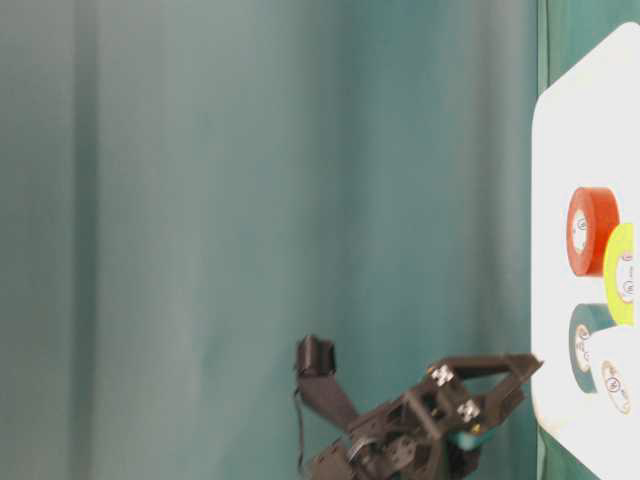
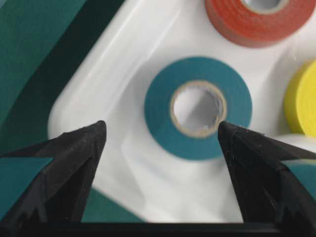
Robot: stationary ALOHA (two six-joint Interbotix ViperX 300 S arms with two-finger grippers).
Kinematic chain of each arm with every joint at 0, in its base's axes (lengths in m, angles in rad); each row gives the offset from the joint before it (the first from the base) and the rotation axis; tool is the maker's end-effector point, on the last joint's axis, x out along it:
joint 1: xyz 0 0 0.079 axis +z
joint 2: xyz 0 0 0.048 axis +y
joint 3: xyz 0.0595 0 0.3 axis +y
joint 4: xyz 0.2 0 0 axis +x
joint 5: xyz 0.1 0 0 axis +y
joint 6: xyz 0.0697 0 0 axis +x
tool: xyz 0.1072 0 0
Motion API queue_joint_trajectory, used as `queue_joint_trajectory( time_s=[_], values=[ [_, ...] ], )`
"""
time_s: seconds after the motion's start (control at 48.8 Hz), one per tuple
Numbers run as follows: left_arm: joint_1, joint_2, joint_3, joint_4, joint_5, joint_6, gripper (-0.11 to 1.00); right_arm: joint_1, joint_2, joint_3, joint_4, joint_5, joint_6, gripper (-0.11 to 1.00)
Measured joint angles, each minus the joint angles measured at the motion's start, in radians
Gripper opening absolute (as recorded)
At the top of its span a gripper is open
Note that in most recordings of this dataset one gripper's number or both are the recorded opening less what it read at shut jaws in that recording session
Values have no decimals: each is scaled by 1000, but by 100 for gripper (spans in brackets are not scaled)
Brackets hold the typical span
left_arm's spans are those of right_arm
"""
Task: Put the tape into the white case with the left arm.
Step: 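Retract the open left gripper to the left edge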
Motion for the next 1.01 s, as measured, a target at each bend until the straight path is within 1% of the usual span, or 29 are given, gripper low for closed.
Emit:
queue_joint_trajectory(
  time_s=[0.267, 0.533, 0.759, 1.005],
  values=[
    [-8, -172, 166, -2, -3, -5, 90, 2, 0, 0, 0, 0, 0, -10],
    [-11, -388, 362, 0, -26, -3, 90, 0, 0, 0, 0, 0, 0, -10],
    [-14, -555, 482, 0, -58, -3, 90, 0, 0, 0, 0, 0, 0, -10],
    [-15, -735, 600, 0, -60, -6, 90, 0, 0, 0, 0, 2, 0, -10]
  ],
)
